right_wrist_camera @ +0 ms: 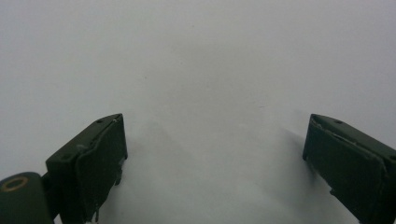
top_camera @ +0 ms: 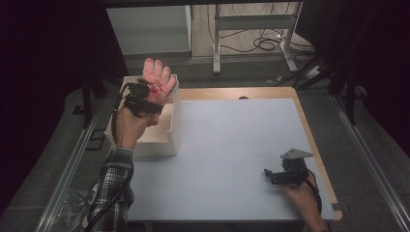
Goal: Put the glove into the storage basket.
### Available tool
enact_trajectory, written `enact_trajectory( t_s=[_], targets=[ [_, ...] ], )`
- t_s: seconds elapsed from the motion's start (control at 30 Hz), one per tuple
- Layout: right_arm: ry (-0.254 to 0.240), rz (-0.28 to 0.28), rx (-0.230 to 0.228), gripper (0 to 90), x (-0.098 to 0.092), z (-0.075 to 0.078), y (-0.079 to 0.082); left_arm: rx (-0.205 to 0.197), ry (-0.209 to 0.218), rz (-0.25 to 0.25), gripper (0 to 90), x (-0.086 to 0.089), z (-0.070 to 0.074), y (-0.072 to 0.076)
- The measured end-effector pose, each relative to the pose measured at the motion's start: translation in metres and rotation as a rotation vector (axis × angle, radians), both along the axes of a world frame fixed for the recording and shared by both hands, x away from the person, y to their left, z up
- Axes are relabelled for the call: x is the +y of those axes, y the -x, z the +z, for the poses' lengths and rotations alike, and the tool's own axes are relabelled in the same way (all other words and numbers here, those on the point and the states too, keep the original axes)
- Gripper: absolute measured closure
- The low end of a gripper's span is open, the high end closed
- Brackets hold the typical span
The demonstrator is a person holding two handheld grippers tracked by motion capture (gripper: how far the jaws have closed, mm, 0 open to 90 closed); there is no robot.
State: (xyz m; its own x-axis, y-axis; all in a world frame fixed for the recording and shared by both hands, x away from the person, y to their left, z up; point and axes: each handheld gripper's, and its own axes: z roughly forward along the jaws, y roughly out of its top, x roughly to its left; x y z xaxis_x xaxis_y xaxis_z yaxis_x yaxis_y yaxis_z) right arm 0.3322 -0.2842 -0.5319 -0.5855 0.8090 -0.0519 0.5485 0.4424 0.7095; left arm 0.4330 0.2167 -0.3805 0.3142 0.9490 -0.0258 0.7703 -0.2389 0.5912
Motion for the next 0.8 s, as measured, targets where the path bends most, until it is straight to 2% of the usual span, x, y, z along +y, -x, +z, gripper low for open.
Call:
enact_trajectory(
  t_s=[0.27,0.3,0.33,0.5,0.63,0.8],
  targets=[
    [0.0,-0.001,0.0,6.5,0.0,0.0,0.0,0.013,0.015,0.045,42.3,0.009,-0.03,-0.006],
    [0.0,-0.001,0.0,6.5,0.0,0.0,0.0,0.019,0.021,0.057,42.3,0.01,-0.038,-0.009],
    [0.0,-0.001,0.0,6.5,0.0,0.0,0.0,0.019,0.021,0.057,42.3,0.01,-0.038,-0.009],
    [0.0,-0.001,0.0,6.5,0.0,0.0,0.0,0.034,0.025,0.081,42.1,0.01,-0.057,-0.016],
    [0.0,-0.001,0.0,6.5,0.0,0.0,0.0,0.062,0.016,0.092,41.6,0.006,-0.072,-0.024],
    [0.0,-0.001,0.0,6.5,0.0,0.0,0.0,0.088,0.006,0.106,41.0,0.001,-0.081,-0.031]
  ],
)
